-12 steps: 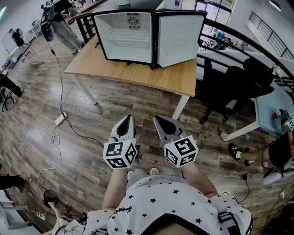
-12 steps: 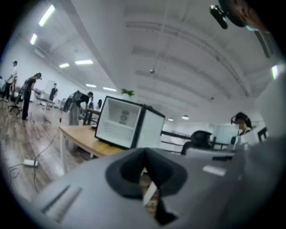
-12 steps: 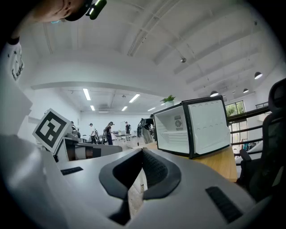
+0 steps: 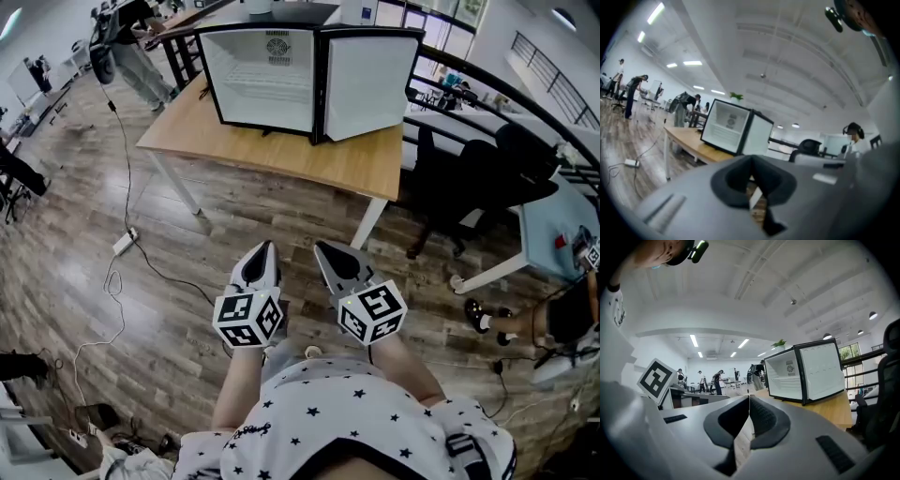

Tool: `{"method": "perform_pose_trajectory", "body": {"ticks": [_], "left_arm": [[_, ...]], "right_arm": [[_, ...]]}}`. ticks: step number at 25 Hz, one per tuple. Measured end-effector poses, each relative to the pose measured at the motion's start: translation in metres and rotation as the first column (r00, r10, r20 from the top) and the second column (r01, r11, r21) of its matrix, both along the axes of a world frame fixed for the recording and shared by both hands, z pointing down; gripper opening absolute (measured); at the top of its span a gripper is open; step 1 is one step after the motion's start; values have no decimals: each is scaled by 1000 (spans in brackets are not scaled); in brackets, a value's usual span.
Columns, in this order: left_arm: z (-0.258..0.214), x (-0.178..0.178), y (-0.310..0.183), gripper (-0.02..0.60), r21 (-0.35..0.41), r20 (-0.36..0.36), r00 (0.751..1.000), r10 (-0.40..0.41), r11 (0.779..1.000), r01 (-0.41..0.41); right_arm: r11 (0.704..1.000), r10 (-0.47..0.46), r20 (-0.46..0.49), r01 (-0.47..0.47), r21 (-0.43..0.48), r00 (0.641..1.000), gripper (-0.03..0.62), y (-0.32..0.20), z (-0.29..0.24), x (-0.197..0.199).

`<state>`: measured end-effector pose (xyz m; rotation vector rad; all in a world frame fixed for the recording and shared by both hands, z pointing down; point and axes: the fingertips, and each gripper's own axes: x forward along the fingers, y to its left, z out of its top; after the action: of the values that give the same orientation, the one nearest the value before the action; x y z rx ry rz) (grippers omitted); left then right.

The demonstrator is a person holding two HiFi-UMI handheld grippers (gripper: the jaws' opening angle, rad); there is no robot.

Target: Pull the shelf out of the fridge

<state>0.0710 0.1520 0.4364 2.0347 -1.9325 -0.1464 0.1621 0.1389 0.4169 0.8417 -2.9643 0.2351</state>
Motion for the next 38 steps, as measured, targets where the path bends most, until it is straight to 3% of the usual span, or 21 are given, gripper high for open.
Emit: {"method": "perform_pose_trajectory", "body": {"ticks": [3,9,15,38], "left_arm": [[1,2,1,6,-6,-1,1000,3,1000,-3],[-1,-6,-6,6,-12,-5,1000,3,1000,-3],[10,-26,-26,6,-58,-20,1000,-6,998,5],[5,-126,-190,6,-83,-6,989,149,985,-149]], "right_arm": [[1000,-12,17,13,-26,1000,21,1,2,-1],[999,-30,-38,29,-33,999,23,-3,11,-16],[999,-40,-45,39,-32,998,23,-21,13,-34],[998,55,-36,-56,-42,998,23,-182,-1,-145]]}}
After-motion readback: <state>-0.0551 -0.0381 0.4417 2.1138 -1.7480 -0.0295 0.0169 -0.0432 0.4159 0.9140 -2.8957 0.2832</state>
